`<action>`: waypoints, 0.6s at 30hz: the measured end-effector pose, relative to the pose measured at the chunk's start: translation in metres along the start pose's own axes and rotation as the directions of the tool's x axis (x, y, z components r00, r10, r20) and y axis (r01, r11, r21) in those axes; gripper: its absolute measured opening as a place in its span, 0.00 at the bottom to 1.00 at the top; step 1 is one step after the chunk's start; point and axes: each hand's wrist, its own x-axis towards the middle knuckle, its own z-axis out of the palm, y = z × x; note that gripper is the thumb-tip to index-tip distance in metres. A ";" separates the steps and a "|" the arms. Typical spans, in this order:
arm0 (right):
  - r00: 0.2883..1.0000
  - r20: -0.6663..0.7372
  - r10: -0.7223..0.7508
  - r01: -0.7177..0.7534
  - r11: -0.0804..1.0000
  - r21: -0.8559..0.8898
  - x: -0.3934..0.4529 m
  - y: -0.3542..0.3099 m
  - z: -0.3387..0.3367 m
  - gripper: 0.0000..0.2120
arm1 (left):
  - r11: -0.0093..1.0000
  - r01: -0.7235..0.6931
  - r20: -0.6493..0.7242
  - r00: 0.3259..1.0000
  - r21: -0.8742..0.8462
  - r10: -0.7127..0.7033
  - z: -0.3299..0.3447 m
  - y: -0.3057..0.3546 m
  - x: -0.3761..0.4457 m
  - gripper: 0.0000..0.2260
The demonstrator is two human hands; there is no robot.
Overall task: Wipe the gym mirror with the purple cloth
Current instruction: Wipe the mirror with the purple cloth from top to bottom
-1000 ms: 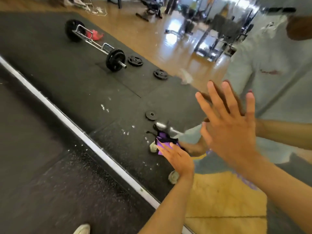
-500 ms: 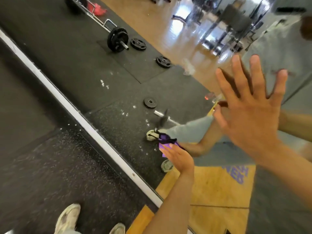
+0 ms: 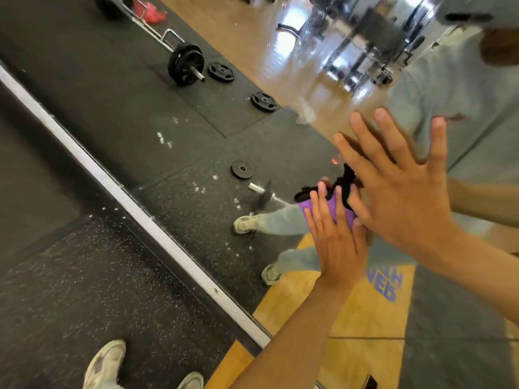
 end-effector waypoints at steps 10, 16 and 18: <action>0.996 0.053 -0.069 0.069 0.998 0.001 -0.035 -0.030 0.016 0.39 | 0.788 0.549 -0.033 0.814 -0.279 -0.580 -0.009 -0.050 -0.009 0.32; 0.984 0.135 -0.117 0.122 0.992 -0.030 -0.071 -0.079 0.055 0.38 | 0.673 0.695 0.056 0.705 -0.253 -0.707 -0.017 -0.075 -0.014 0.37; 0.985 0.136 -0.108 0.114 0.993 -0.036 -0.077 -0.092 0.065 0.37 | 0.696 0.683 0.054 0.721 -0.220 -0.691 -0.016 -0.081 -0.021 0.31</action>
